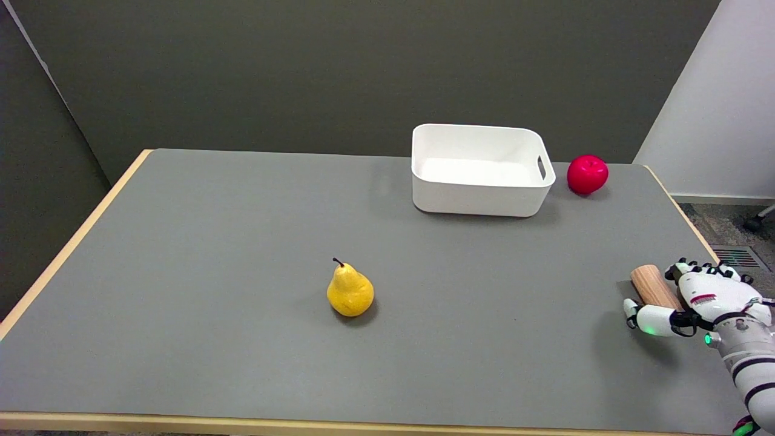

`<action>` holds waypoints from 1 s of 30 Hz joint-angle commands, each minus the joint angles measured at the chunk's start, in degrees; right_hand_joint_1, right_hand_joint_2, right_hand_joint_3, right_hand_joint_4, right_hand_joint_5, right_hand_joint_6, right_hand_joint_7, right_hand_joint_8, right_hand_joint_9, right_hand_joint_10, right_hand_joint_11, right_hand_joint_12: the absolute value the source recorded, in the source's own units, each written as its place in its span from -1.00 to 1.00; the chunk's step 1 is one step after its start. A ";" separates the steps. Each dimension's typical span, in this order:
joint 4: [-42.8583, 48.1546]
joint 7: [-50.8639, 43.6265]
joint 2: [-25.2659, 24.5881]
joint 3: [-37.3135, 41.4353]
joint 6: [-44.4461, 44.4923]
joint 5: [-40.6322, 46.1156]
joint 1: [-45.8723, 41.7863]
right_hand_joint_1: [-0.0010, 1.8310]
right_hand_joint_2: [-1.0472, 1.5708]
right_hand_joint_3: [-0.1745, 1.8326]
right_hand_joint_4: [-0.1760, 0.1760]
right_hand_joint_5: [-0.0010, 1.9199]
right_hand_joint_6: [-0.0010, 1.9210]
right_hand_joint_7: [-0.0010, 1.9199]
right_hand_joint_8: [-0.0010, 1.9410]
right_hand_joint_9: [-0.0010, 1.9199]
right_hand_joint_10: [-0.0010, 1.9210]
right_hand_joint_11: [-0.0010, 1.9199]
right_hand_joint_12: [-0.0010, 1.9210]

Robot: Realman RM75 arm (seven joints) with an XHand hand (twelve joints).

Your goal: Pick up the wooden cylinder.

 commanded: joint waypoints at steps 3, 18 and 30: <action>0.08 -0.02 3.60 -5.42 -5.55 -8.09 3.68 -0.49 0.33 0.08 -1.00 -0.64 -0.22 -0.77 0.12 -0.72 -0.09 -1.00 0.07; -0.16 12.01 9.60 -15.21 -18.98 -29.50 5.17 0.05 0.66 -0.42 -0.32 -0.33 0.64 -1.00 0.96 -0.52 0.79 -0.84 0.34; 0.50 22.31 21.38 -22.33 -30.94 -36.62 5.84 -0.02 0.59 -0.17 0.07 -0.35 0.79 -1.00 1.00 -0.73 1.00 -1.00 1.00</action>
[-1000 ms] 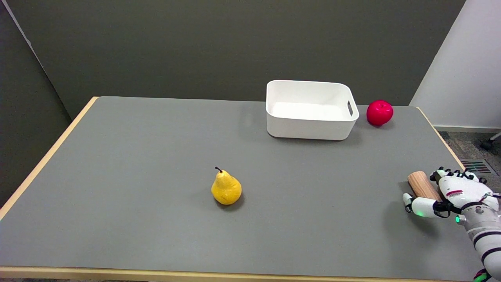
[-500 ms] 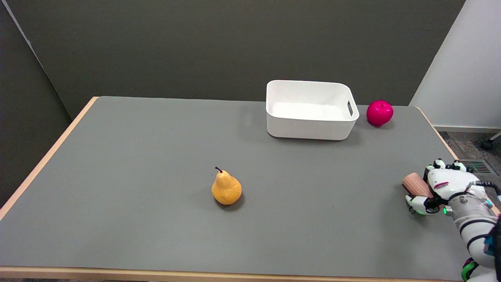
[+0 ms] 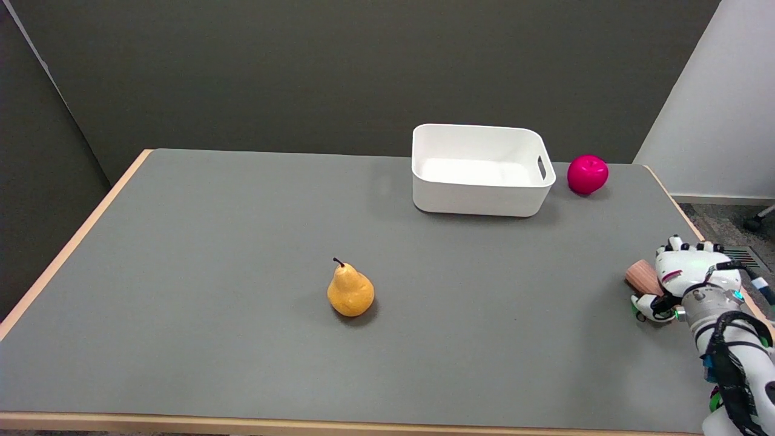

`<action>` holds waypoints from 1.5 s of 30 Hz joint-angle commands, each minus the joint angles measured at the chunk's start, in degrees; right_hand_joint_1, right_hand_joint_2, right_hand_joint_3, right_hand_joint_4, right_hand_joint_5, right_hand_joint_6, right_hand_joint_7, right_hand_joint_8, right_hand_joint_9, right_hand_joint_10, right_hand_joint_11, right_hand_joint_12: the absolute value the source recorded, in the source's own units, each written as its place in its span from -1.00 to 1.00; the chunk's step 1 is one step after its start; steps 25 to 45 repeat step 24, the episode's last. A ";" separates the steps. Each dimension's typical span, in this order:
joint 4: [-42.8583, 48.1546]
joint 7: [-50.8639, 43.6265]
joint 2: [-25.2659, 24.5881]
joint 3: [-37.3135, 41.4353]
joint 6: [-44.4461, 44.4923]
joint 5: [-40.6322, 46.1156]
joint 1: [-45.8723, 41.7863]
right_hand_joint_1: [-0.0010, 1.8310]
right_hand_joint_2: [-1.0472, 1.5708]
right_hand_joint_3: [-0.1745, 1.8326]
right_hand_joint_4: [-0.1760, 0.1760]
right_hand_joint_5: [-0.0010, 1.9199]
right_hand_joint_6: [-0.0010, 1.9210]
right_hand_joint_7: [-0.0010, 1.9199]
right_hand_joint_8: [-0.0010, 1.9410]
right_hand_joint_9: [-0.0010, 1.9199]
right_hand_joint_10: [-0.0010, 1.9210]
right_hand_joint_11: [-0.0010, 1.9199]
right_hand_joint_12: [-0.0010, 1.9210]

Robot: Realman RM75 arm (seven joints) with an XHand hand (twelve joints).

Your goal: Pick up the wooden cylinder.

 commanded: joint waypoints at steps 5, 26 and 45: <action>0.65 15.52 16.88 -11.09 -17.75 -15.87 3.60 -0.04 0.60 -0.13 -0.01 -0.36 0.84 -1.00 1.00 -0.83 1.00 -1.00 1.00; -2.10 24.49 26.28 -22.99 -11.84 -19.75 21.44 -0.06 0.58 -0.08 0.08 -0.37 0.89 -1.00 1.00 -0.91 1.00 -0.95 1.00; -2.10 24.49 26.28 -22.99 -11.84 -19.75 21.44 -0.06 0.58 -0.08 0.08 -0.37 0.89 -1.00 1.00 -0.91 1.00 -0.95 1.00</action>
